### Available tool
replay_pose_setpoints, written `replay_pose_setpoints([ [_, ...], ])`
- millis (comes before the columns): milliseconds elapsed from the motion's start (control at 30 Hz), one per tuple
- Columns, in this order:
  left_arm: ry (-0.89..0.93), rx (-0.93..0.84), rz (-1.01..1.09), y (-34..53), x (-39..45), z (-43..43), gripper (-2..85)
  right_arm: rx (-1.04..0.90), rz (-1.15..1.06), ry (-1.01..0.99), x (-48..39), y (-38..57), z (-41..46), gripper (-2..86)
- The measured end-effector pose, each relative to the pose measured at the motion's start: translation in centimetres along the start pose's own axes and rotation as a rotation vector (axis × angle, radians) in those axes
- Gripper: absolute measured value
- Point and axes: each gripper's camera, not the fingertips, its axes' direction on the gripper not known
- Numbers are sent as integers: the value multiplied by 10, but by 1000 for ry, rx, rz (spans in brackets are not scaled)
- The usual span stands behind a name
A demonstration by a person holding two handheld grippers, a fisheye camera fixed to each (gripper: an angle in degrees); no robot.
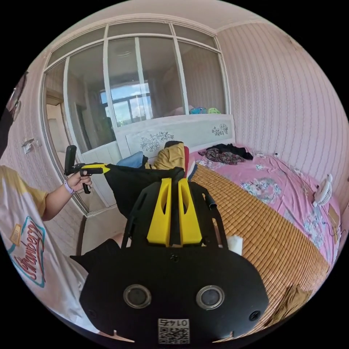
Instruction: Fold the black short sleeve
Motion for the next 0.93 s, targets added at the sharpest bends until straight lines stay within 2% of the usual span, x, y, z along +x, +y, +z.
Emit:
replay_pose_setpoints([
  [100, -85, 48, -60, -44, -71, -25, -2, 13, -51, -29, -4, -83, 59, 19],
  [200, -190, 50, -161, -97, -160, -25, 9, -52, -33, -25, 2, -183, 148, 31],
  [267, -272, 37, -298, -144, -239, -6, 54, -122, 49, 23, 18, -261, 238, 57],
  [333, -349, -3, -482, -156, -292, 11, 93, -178, 230, 99, 41, -295, 300, 87],
  [367, -353, -4, -601, -150, -314, 19, 111, -227, 293, 114, 52, -302, 328, 112],
  [433, -303, 62, -663, -138, -330, 23, 128, -265, 373, 134, 67, -295, 349, 130],
  [500, -274, 64, -647, -128, -333, 25, 128, -294, 354, 101, 84, -272, 354, 134],
  [600, -376, 60, -515, -102, -304, 14, 114, -311, 325, 112, 121, -186, 324, 135],
  [700, -363, 48, -382, -56, -252, 3, 106, -380, 458, 67, 149, -33, 258, 136],
  [767, -362, -30, -217, -13, -180, 5, 76, -356, 617, -21, 141, 104, 170, 128],
  [800, -365, -43, -155, -1, -157, 6, 52, -352, 661, -20, 135, 136, 145, 126],
  [833, -387, -47, -50, 24, -109, 8, 6, -358, 752, 16, 119, 193, 94, 122],
  [900, -426, -26, 14, 62, -41, 11, -3, -367, 869, 115, 89, 261, 18, 118],
  [933, -365, -58, 32, 81, -5, 19, -5, -354, 930, 192, 68, 293, -29, 113],
])
